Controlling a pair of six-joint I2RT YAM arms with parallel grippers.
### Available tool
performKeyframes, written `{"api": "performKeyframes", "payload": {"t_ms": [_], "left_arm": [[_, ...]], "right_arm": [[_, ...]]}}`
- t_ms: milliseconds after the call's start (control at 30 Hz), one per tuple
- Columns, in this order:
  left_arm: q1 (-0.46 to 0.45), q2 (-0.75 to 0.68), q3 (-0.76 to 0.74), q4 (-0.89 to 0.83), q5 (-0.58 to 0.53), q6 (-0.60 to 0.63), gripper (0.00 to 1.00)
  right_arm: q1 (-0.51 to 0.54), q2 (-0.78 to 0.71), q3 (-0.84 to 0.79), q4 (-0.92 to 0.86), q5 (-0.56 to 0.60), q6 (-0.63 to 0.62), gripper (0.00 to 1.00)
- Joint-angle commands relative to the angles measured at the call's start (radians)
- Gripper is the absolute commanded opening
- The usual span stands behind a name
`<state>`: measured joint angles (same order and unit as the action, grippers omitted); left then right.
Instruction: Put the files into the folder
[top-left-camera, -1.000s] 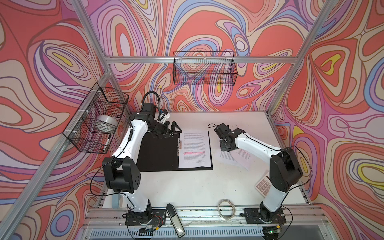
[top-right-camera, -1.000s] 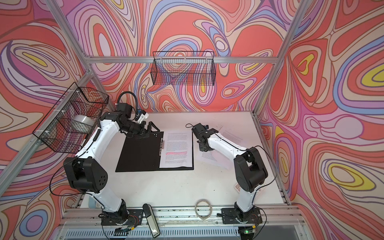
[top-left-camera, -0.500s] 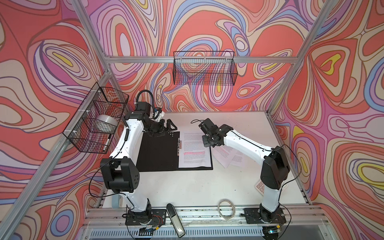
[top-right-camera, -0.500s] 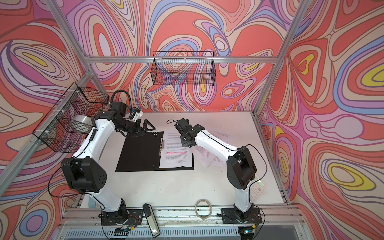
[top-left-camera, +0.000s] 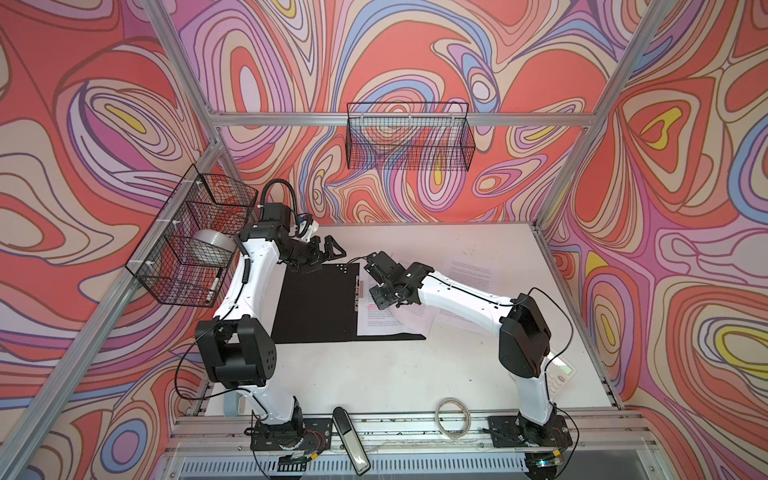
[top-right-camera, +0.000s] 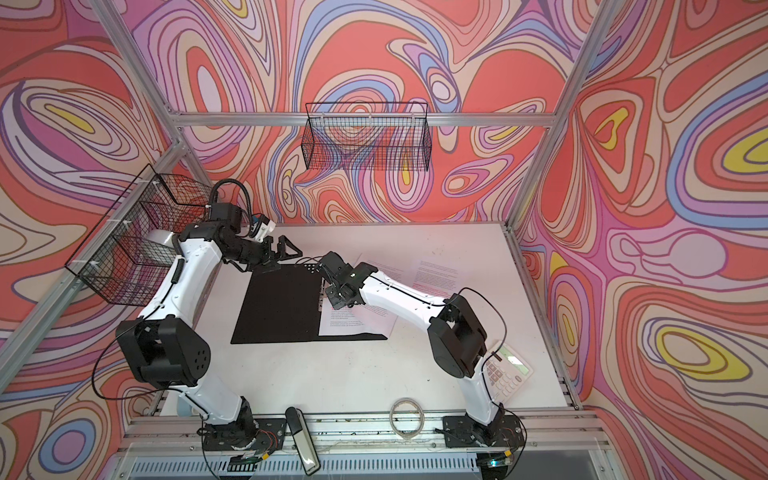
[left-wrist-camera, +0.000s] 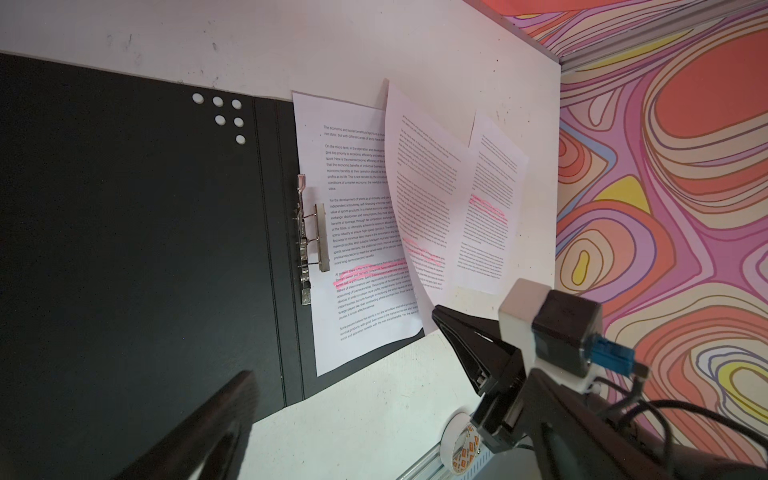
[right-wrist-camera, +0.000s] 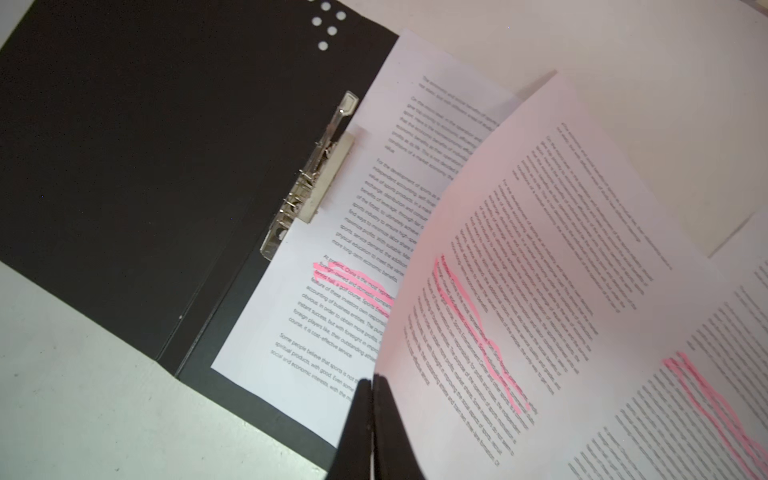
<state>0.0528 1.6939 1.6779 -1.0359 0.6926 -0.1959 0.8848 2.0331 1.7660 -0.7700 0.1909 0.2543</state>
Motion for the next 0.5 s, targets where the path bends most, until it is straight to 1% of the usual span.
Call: {"api": "performKeyframes", "payload": {"t_ms": [0, 33, 167, 200, 267, 367, 467], "left_arm": [[0.005, -0.025, 0.017, -0.007, 0.001, -0.008, 1.0], [0.005, -0.023, 0.018, -0.007, 0.003, -0.009, 1.0], [0.005, -0.017, 0.014, -0.004, 0.011, -0.014, 1.0], [0.005, -0.017, 0.011, -0.002, 0.013, -0.014, 1.0], [0.005, -0.016, 0.005, 0.003, 0.013, -0.014, 1.0], [0.005, -0.016, -0.008, 0.019, 0.017, -0.019, 1.0], [0.005, -0.013, -0.017, 0.03, 0.03, -0.022, 1.0]], "right_arm": [[0.011, 0.042, 0.016, 0.018, -0.048, -0.027, 0.0], [0.01, 0.049, 0.018, 0.011, -0.046, -0.026, 0.0], [0.011, 0.066, -0.002, -0.002, -0.043, -0.015, 0.11], [0.01, 0.07, -0.005, -0.01, -0.045, -0.01, 0.15], [0.011, 0.072, -0.019, -0.01, -0.054, 0.001, 0.26], [0.011, 0.066, -0.042, -0.002, -0.075, 0.018, 0.38], [0.011, 0.053, -0.054, 0.009, -0.104, 0.032, 0.45]]}}
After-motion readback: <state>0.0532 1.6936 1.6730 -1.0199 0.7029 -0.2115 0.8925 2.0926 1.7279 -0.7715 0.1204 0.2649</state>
